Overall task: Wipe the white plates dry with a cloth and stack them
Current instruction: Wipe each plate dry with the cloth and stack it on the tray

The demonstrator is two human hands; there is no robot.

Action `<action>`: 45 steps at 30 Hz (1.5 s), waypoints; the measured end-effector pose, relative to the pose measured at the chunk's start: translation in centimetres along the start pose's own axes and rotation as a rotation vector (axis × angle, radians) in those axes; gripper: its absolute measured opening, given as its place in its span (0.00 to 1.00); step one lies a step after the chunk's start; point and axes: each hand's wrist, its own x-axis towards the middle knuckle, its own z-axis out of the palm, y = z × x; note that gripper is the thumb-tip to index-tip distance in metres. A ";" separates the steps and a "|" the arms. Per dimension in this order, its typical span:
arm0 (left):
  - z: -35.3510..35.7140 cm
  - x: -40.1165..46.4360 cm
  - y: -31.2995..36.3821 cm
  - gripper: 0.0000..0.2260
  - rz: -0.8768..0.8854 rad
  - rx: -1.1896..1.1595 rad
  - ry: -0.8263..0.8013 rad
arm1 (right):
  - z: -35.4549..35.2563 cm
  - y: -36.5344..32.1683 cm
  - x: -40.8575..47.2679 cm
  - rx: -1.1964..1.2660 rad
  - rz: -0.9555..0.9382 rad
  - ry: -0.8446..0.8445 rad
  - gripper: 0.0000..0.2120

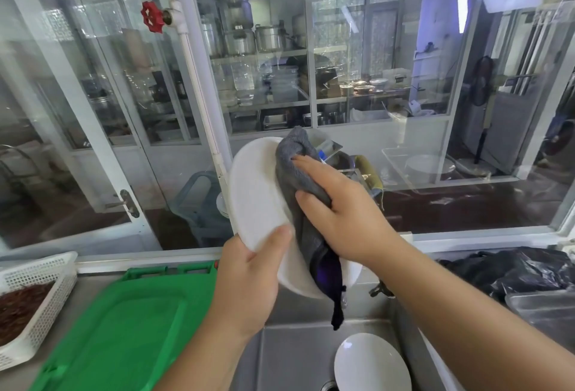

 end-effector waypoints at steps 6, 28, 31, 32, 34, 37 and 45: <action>-0.2 -0.4 -0.4 0.17 0.001 -0.048 0.054 | -0.1 0.9 1.3 0.016 0.217 0.087 0.16; 0.4 -0.9 0.7 0.17 -0.032 -0.016 -0.066 | -0.8 -2.5 1.5 -0.067 -0.217 -0.110 0.21; 0.9 -1.5 1.3 0.15 -0.100 -0.106 -0.032 | -1.3 -2.3 4.1 -0.091 -0.168 -0.117 0.14; 1.3 -1.6 1.6 0.13 -0.136 -0.150 0.000 | -1.5 -2.1 4.9 -0.112 -0.135 -0.135 0.11; 1.7 -1.7 2.2 0.12 -0.191 -0.242 0.052 | -1.8 -1.3 6.3 -0.137 -0.048 -0.173 0.08; 1.8 -1.9 3.2 0.14 -0.202 -0.331 0.122 | -2.7 0.2 7.5 -0.117 0.122 -0.171 0.09; 1.1 -2.1 2.3 0.15 -0.083 -0.223 0.145 | -2.3 4.3 3.6 0.394 0.554 0.089 0.12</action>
